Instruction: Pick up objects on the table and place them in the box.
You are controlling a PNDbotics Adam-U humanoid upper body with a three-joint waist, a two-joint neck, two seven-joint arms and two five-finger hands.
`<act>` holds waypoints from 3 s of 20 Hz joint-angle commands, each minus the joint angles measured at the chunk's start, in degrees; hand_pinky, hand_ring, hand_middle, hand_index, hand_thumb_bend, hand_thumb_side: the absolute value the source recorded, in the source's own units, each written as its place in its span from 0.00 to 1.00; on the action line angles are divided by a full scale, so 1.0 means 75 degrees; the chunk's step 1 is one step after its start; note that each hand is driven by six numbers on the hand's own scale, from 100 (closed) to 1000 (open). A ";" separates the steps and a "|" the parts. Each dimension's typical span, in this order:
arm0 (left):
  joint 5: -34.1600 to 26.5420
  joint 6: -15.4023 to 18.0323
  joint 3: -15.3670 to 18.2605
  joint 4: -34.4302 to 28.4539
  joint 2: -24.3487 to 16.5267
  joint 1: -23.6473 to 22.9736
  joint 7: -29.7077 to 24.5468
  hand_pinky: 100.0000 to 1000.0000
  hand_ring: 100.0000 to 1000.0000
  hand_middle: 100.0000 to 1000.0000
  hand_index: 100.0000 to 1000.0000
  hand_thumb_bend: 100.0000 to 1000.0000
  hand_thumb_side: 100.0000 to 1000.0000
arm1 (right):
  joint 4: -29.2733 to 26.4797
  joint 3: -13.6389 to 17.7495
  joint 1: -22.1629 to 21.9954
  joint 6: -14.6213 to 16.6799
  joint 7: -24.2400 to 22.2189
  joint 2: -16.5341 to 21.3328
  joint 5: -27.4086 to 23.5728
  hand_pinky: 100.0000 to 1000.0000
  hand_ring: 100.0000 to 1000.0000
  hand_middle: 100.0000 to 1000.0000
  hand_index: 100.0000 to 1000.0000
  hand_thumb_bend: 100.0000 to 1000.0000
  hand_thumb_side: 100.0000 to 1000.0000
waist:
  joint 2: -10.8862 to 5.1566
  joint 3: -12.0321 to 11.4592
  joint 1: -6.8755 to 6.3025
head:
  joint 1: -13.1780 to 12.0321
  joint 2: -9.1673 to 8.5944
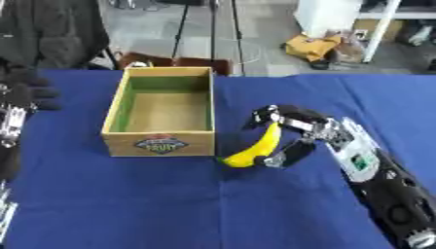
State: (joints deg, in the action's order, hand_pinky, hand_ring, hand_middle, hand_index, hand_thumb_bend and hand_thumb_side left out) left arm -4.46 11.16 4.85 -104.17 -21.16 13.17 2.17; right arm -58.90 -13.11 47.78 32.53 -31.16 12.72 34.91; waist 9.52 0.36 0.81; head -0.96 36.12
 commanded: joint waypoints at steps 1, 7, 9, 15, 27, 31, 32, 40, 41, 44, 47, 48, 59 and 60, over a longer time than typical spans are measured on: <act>-0.0042 0.0001 0.0075 -0.0106 -0.0099 0.0075 -0.0020 0.58 0.64 0.64 0.81 0.66 0.68 | -0.0019 -0.0053 0.0063 0.0106 -0.0085 0.0088 0.0149 0.74 0.75 0.70 0.79 0.22 0.09 | -0.0096 -0.0015 -0.0027 | 0.0026 -0.0105; -0.0053 0.0002 0.0070 -0.0105 -0.0090 0.0079 -0.0033 0.58 0.64 0.64 0.81 0.66 0.68 | 0.0069 -0.0114 -0.0020 0.0195 -0.0123 0.0008 0.0313 0.74 0.76 0.70 0.79 0.21 0.08 | -0.0084 -0.0041 -0.0027 | 0.0054 -0.0127; -0.0055 0.0003 0.0067 -0.0108 -0.0090 0.0083 -0.0035 0.58 0.64 0.64 0.81 0.66 0.68 | 0.0096 -0.0111 -0.0022 0.0220 -0.0092 -0.0012 0.0354 0.74 0.77 0.70 0.79 0.20 0.08 | -0.0078 -0.0047 -0.0028 | 0.0064 -0.0133; -0.0056 0.0002 0.0063 -0.0108 -0.0082 0.0095 -0.0042 0.58 0.64 0.64 0.81 0.66 0.68 | 0.0146 -0.0127 -0.0030 0.0293 0.0013 -0.0048 0.0509 0.74 0.78 0.71 0.79 0.18 0.07 | -0.0059 -0.0071 -0.0027 | 0.0106 -0.0147; -0.0055 0.0002 0.0065 -0.0118 -0.0085 0.0123 -0.0044 0.58 0.64 0.64 0.81 0.66 0.68 | 0.0239 -0.0167 -0.0067 0.0394 0.0145 -0.0115 0.0775 0.74 0.78 0.70 0.79 0.14 0.06 | -0.0027 -0.0108 -0.0056 | 0.0122 -0.0150; -0.0049 0.0000 0.0069 -0.0117 -0.0089 0.0126 -0.0041 0.58 0.64 0.64 0.81 0.66 0.68 | 0.0265 -0.0181 -0.0088 0.0400 0.0171 -0.0122 0.0820 0.74 0.76 0.70 0.78 0.09 0.04 | -0.0014 -0.0123 -0.0059 | 0.0120 -0.0145; -0.0050 0.0000 0.0069 -0.0117 -0.0089 0.0127 -0.0041 0.58 0.64 0.64 0.81 0.66 0.68 | 0.0269 -0.0184 -0.0092 0.0401 0.0180 -0.0125 0.0830 0.74 0.75 0.70 0.78 0.08 0.04 | -0.0013 -0.0126 -0.0059 | 0.0119 -0.0144; -0.0052 -0.0003 0.0073 -0.0117 -0.0085 0.0131 -0.0035 0.58 0.64 0.64 0.81 0.66 0.68 | 0.0279 -0.0209 -0.0103 0.0434 0.0262 -0.0139 0.0935 0.73 0.71 0.67 0.77 0.03 0.01 | -0.0011 -0.0146 -0.0053 | 0.0133 -0.0153; -0.0053 -0.0003 0.0071 -0.0117 -0.0085 0.0128 -0.0037 0.58 0.64 0.64 0.81 0.66 0.68 | 0.0281 -0.0215 -0.0107 0.0441 0.0265 -0.0143 0.0949 0.73 0.71 0.67 0.77 0.03 0.01 | -0.0010 -0.0147 -0.0052 | 0.0134 -0.0156; -0.0053 -0.0003 0.0075 -0.0115 -0.0086 0.0124 -0.0038 0.58 0.64 0.64 0.81 0.66 0.68 | 0.0299 -0.0228 -0.0124 0.0464 0.0263 -0.0154 0.0994 0.73 0.72 0.69 0.78 0.07 0.00 | -0.0008 -0.0151 -0.0050 | 0.0129 -0.0157; -0.0054 -0.0002 0.0080 -0.0116 -0.0087 0.0121 -0.0034 0.58 0.64 0.64 0.81 0.66 0.68 | 0.0314 -0.0233 -0.0131 0.0492 0.0244 -0.0160 0.1027 0.73 0.73 0.70 0.78 0.08 0.00 | -0.0005 -0.0149 -0.0050 | 0.0129 -0.0156; -0.0054 -0.0003 0.0079 -0.0116 -0.0087 0.0121 -0.0034 0.58 0.64 0.64 0.81 0.66 0.68 | 0.0316 -0.0232 -0.0130 0.0497 0.0240 -0.0161 0.1034 0.73 0.73 0.69 0.78 0.08 0.00 | -0.0004 -0.0148 -0.0051 | 0.0130 -0.0155; -0.0056 -0.0004 0.0081 -0.0113 -0.0085 0.0109 -0.0030 0.58 0.64 0.64 0.81 0.66 0.68 | 0.0278 -0.0227 -0.0129 0.0518 0.0400 -0.0150 0.1195 0.67 0.55 0.64 0.75 0.00 0.00 | 0.0003 -0.0149 -0.0048 | 0.0131 -0.0150; -0.0056 -0.0004 0.0082 -0.0113 -0.0084 0.0109 -0.0030 0.58 0.64 0.64 0.81 0.66 0.68 | 0.0271 -0.0227 -0.0126 0.0524 0.0435 -0.0148 0.1222 0.65 0.52 0.63 0.75 0.00 0.00 | 0.0002 -0.0150 -0.0048 | 0.0132 -0.0152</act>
State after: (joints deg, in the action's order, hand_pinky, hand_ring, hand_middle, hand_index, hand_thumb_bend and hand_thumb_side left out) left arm -4.49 11.09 4.85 -104.17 -21.15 13.31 2.02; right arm -56.13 -14.87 45.87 36.14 -28.02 11.14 43.55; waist 10.24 -0.73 0.58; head -0.07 35.63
